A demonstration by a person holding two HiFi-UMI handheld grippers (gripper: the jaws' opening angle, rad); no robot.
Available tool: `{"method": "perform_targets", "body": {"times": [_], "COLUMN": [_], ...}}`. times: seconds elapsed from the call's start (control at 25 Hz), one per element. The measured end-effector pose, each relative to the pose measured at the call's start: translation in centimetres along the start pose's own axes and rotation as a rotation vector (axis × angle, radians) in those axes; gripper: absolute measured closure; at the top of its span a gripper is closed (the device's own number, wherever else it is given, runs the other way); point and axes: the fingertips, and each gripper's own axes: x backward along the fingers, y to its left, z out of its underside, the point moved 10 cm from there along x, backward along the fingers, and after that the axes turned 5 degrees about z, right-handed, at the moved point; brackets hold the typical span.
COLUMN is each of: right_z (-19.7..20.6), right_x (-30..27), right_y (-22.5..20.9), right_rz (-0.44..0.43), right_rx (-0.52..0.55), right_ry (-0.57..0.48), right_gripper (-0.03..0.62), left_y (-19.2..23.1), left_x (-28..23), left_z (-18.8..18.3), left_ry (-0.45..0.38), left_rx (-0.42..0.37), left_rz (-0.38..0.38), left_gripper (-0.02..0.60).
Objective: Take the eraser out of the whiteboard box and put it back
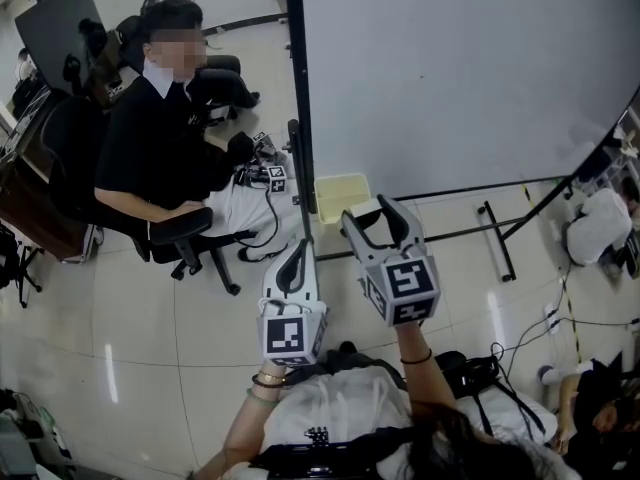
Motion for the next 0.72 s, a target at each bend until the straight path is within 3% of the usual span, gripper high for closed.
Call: {"method": "perform_targets", "body": {"times": [0.2, 0.72], "right_z": [0.0, -0.1], "right_x": [-0.2, -1.5], "right_y": [-0.1, -1.0], "right_rz": [0.003, 0.036], "right_rx": [0.01, 0.008], "right_ry": [0.001, -0.003], "right_gripper": [0.324, 0.324], "left_y": [0.4, 1.8], "left_x": [0.0, 0.4], "left_z": [-0.2, 0.6], "left_ry": [0.0, 0.045], "left_rx": [0.025, -0.017], "left_rz": [-0.036, -0.072], "left_gripper": [0.578, 0.578]}}
